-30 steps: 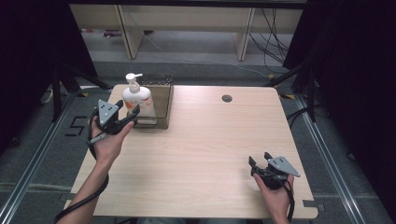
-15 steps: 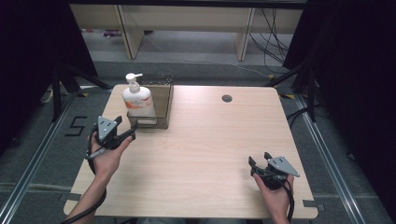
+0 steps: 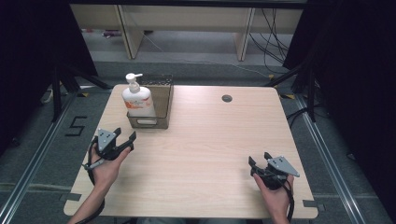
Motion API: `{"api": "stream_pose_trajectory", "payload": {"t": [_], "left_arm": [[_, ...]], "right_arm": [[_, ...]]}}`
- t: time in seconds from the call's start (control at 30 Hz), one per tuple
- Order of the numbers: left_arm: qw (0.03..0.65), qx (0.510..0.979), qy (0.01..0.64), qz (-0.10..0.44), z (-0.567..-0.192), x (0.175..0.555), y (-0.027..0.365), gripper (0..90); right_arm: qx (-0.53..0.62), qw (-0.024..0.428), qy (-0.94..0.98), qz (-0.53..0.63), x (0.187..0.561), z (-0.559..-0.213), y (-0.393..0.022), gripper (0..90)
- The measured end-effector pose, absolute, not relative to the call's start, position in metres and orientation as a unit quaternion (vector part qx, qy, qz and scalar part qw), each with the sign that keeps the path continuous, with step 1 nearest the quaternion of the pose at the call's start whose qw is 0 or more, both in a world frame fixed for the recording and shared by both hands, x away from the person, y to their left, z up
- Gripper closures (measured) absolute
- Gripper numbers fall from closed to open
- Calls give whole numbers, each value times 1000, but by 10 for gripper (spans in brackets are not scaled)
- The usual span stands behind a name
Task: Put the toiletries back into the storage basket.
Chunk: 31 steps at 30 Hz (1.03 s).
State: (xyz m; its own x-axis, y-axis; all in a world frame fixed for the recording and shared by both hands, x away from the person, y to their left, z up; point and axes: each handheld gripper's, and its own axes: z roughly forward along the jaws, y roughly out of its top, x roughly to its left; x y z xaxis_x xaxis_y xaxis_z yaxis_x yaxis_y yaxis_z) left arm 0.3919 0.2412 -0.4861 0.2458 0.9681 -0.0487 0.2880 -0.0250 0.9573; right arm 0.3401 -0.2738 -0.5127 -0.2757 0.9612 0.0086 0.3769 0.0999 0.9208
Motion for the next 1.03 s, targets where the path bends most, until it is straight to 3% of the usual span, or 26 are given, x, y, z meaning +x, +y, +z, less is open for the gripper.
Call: {"api": "stream_pose_trajectory", "payload": {"t": [0.03,0.33,1.03], "left_arm": [[485,623,503,353,-493,391,242,368],[485,620,501,360,-515,387,245,373],[493,614,481,387,-524,378,244,374]], "right_arm": [[518,315,657,448,339,-513,-271,343],[503,329,664,443,340,-513,-274,343],[518,311,662,444,338,-513,-271,343]]}}
